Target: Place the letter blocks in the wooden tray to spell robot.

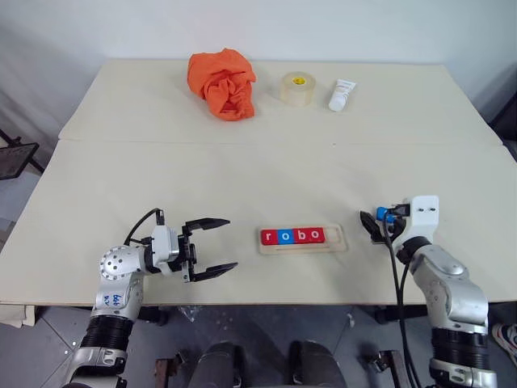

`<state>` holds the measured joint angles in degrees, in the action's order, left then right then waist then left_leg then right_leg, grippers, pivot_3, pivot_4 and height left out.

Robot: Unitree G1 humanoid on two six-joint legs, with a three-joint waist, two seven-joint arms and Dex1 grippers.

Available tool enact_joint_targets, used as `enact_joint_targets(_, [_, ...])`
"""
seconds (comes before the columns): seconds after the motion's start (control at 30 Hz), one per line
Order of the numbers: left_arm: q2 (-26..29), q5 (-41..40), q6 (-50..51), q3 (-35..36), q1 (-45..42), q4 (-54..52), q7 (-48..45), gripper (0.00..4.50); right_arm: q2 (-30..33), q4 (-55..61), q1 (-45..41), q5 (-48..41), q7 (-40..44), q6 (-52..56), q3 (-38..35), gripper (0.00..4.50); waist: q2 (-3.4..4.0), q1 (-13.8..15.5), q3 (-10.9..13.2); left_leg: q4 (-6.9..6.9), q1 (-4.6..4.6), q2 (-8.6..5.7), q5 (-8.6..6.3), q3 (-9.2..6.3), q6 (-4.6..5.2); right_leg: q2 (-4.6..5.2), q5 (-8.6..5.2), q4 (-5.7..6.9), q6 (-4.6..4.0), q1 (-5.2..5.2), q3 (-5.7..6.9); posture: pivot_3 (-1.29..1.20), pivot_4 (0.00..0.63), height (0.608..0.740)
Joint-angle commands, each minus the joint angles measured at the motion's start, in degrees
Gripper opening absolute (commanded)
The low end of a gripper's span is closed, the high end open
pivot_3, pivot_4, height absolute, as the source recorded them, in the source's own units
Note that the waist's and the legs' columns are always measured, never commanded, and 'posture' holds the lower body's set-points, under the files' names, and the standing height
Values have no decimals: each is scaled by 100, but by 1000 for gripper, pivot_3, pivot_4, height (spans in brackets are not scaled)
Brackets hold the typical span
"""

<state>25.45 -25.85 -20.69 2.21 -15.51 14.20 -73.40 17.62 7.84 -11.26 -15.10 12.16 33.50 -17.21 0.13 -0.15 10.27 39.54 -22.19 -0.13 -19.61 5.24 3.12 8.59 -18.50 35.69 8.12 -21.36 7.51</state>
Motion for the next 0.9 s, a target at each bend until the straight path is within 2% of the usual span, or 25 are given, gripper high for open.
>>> enact_joint_targets(0.03, [-6, -59, -64, 19, -32, -158, -25, 4500, -200, 23, 90, 97, -390, 157, 40, 4468, -1, 2, 0, 0, 0, 0, 0, 0, 0, 0, 0, 0, 0, 0, 0, 0, 150, 740])
enact_joint_targets(0.3, [-38, -47, -74, 0, -173, -43, -62, 4500, -507, -100, -35, 224, -1039, 104, -56, 4468, -2, -1, -2, 0, 0, 0, 0, -1, 0, 0, 0, 0, 0, 0, 0, 0, 150, 740])
enact_joint_targets(0.4, [-43, -44, -77, 1, -180, -36, -75, 4500, -545, -115, -32, 235, -1175, 95, -116, 3879, -2, -1, -2, 0, 0, -1, 0, -1, 0, 0, 0, 0, 0, 0, 0, 0, 150, 740])
enact_joint_targets(0.63, [-60, -38, -62, -10, -203, -19, -85, 4500, -486, 142, 81, 211, -1162, 131, -79, 1589, -2, 13, -3, -1, 0, -3, 0, -3, 0, 1, 0, 0, 0, 1, 0, 0, 150, 740])
enact_joint_targets(0.67, [-62, -42, -59, -12, -205, -18, -91, 4500, -439, 307, 149, 196, -1103, 176, -55, 1479, -2, 15, -3, -1, 0, -3, 0, -4, 0, 1, 0, 1, 0, 1, 0, 0, 150, 740])
enact_joint_targets(0.8, [-50, -62, -34, -14, -211, -16, -124, 4500, -299, 973, 403, 88, -959, 478, -39, 1493, -2, 3, -3, -11, -1, -4, 0, -4, 0, 1, 0, 0, 0, -3, -1, 0, 150, 740])
enact_joint_targets(0.9, [-7, -94, 7, -15, -234, 40, -242, 4500, -100, 1985, 1120, -138, -660, 1075, 61, 1493, 0, 18, -3, -16, -1, -3, 0, -2, 0, 0, 0, -1, 0, -7, -1, 0, 150, 740])
